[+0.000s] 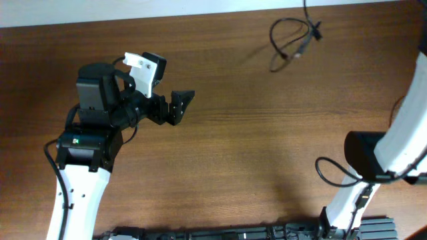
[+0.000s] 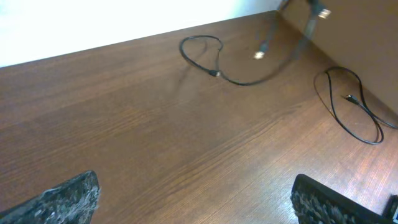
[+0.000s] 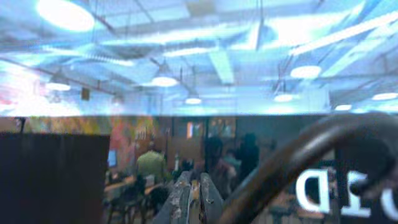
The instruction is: Untangle cables
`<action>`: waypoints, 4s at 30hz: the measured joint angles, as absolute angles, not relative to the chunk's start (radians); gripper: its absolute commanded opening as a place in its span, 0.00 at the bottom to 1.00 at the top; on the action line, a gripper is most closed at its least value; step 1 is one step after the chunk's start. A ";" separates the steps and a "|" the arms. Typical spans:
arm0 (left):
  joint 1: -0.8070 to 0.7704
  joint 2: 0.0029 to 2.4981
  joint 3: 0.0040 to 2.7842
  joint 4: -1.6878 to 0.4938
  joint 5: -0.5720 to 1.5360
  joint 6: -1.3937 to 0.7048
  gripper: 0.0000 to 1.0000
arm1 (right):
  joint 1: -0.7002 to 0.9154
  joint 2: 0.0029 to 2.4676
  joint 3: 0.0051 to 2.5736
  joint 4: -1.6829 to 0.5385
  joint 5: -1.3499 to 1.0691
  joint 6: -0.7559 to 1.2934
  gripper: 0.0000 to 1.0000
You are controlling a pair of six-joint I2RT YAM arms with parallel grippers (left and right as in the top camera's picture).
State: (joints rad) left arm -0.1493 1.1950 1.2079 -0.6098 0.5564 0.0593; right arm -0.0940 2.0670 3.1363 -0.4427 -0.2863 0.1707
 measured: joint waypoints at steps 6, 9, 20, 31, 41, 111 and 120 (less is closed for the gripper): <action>-0.149 1.195 1.208 -0.610 0.556 0.059 0.99 | -0.094 2.030 3.141 -0.579 -0.200 0.048 0.04; -0.149 1.195 1.208 -0.610 0.556 0.059 0.99 | -0.094 2.034 3.136 -0.696 -0.077 -0.049 0.04; -0.150 1.195 1.208 -0.610 0.556 0.059 0.99 | -0.094 2.128 2.886 -0.727 0.550 -0.307 0.04; -0.149 1.195 1.208 -0.610 0.556 0.059 0.99 | -0.106 2.186 2.537 -0.522 0.933 -0.327 0.04; -0.150 1.195 1.208 -0.610 0.556 0.059 0.99 | -0.265 2.186 2.481 -0.751 1.089 -0.225 0.04; -0.149 1.195 1.208 -0.610 0.556 0.059 0.99 | -0.365 2.186 1.625 -0.634 -0.232 0.240 0.66; -0.150 1.195 1.208 -0.610 0.556 0.059 0.99 | -0.365 2.186 1.557 -0.507 -0.232 0.240 0.58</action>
